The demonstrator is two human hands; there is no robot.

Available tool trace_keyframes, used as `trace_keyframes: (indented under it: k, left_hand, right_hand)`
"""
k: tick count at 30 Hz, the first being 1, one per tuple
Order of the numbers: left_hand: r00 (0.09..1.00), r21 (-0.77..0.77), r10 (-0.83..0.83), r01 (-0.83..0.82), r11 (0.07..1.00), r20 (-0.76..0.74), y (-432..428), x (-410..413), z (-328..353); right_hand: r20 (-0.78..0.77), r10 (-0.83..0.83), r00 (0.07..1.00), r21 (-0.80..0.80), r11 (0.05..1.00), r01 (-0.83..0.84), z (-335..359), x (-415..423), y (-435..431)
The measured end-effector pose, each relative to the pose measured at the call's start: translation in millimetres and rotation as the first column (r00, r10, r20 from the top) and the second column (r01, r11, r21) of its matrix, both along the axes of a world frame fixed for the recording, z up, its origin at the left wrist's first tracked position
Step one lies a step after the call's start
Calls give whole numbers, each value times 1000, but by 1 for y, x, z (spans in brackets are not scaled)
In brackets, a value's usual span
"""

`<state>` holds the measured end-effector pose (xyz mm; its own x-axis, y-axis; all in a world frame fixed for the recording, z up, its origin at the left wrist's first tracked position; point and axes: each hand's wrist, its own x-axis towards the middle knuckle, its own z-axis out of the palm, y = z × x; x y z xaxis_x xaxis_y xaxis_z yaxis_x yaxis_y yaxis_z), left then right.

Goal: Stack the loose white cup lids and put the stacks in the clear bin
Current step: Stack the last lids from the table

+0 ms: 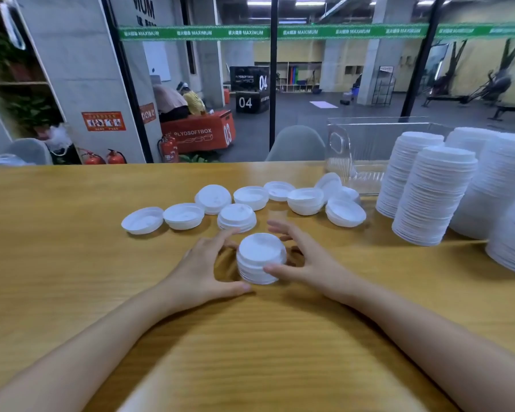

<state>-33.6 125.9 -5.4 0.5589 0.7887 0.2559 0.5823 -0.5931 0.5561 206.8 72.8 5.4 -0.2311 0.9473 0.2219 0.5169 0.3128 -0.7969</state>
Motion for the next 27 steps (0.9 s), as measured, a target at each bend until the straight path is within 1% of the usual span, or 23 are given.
trace_keyframes:
  k: [3,5,7,9,12,16,19,27]
  left_hand:
    - [998,-31,-22,24,999,61,1,-1,-2]
    - [992,-51,-35,41,998,122,1,-3,-4]
    - [987,-80,-43,56,995,157,0,-4,-3]
    - [983,-116,-50,71,991,174,-3,-5,0]
    - [979,-156,-93,122,980,183,-9,-7,6]
    - [960,-203,-143,194,960,241,-13,-7,11]
    - [961,-224,-122,180,958,249,-13,-8,11]
    - [961,-220,-58,120,968,270,-12,-6,10]
  right_hand:
    - [80,30,996,32,999,-33,-2,-2,1]
    - [78,17,997,80,996,-23,-3,-2,1]
    - [45,20,999,100,995,-24,-3,-2,-2]
    - [21,50,999,91,995,-51,-3,-1,-5]
    - [35,103,994,84,991,-105,-1,0,-12]
    - [30,149,988,40,988,-150,-1,2,-18]
    - [43,159,986,46,986,-161,-2,2,-17]
    - [29,136,990,38,990,-137,0,-2,-18]
